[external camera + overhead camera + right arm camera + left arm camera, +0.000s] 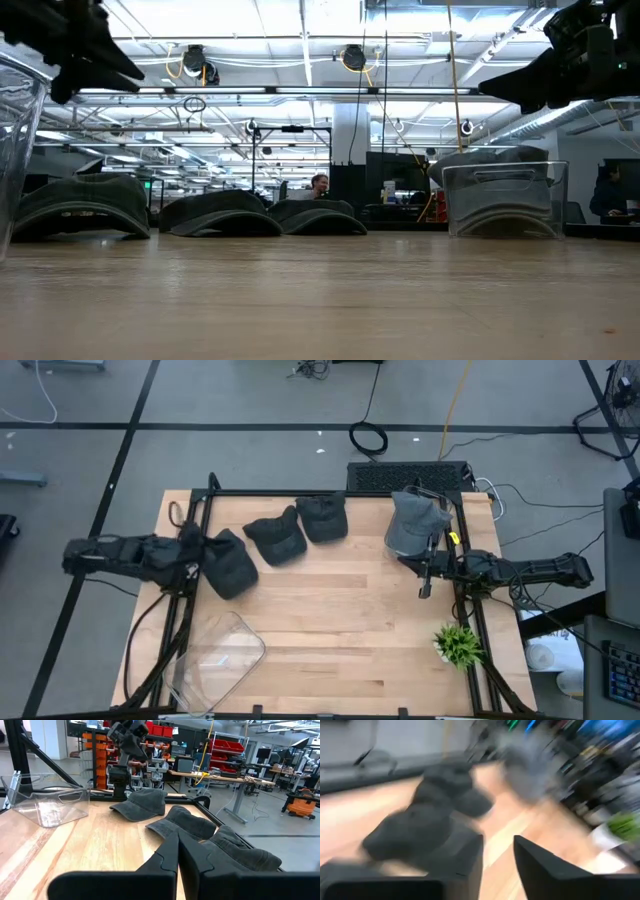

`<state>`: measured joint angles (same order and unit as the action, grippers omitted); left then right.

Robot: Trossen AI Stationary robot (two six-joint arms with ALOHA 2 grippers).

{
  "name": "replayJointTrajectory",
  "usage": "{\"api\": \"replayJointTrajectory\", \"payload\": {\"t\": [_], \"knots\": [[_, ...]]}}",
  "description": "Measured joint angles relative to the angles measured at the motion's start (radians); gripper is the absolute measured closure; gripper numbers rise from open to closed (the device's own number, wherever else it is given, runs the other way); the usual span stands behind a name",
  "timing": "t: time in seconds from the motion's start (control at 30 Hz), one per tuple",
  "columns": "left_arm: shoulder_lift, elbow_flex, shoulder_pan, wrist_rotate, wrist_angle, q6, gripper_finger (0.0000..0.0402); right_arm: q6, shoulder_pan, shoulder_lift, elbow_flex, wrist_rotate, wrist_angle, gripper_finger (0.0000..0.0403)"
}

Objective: Pick & Place hat
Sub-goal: Put the bottom black cap into the bottom transparent bin

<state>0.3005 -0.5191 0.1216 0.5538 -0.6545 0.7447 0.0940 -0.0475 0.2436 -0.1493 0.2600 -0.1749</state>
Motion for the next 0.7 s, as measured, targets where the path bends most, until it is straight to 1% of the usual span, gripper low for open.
{"api": "replayJointTrajectory", "payload": {"t": [0.07, 0.17, 0.27, 0.37, 0.43, 0.53, 0.63, 0.7], "knots": [[0.109, -0.084, -0.034, -0.031, -0.115, 0.055, 0.0251, 0.000, 0.000, 0.000, 0.000, 0.000, 0.000, 0.0403], [0.279, -0.196, -0.105, -0.103, -0.277, 0.076, 0.0194, 0.000, 0.000, 0.000, 0.000, 0.000, 0.000, 0.0403], [0.449, -0.261, -0.197, -0.187, -0.462, 0.037, 0.0144, 0.000, 0.000, 0.000, 0.000, 0.000, 0.000, 0.0403], [0.590, -0.282, -0.311, -0.239, -0.612, -0.017, 0.0114, 0.000, 0.000, 0.000, 0.000, 0.000, 0.000, 0.0403], [0.658, -0.284, -0.395, -0.286, -0.632, -0.099, 0.0103, 0.000, 0.000, 0.000, 0.000, 0.000, 0.000, 0.0403], [0.728, -0.285, -0.510, -0.377, -0.586, -0.264, 0.0097, 0.000, 0.000, 0.000, 0.000, 0.000, 0.000, 0.0403], [0.777, -0.285, -0.623, -0.436, -0.538, -0.438, 0.0098, 0.000, 0.000, 0.000, 0.000, 0.000, 0.000, 0.0403], [0.802, -0.285, -0.701, -0.468, -0.520, -0.508, 0.0103, 0.000, 0.000, 0.000, 0.000, 0.000, 0.000, 0.0403]]}}
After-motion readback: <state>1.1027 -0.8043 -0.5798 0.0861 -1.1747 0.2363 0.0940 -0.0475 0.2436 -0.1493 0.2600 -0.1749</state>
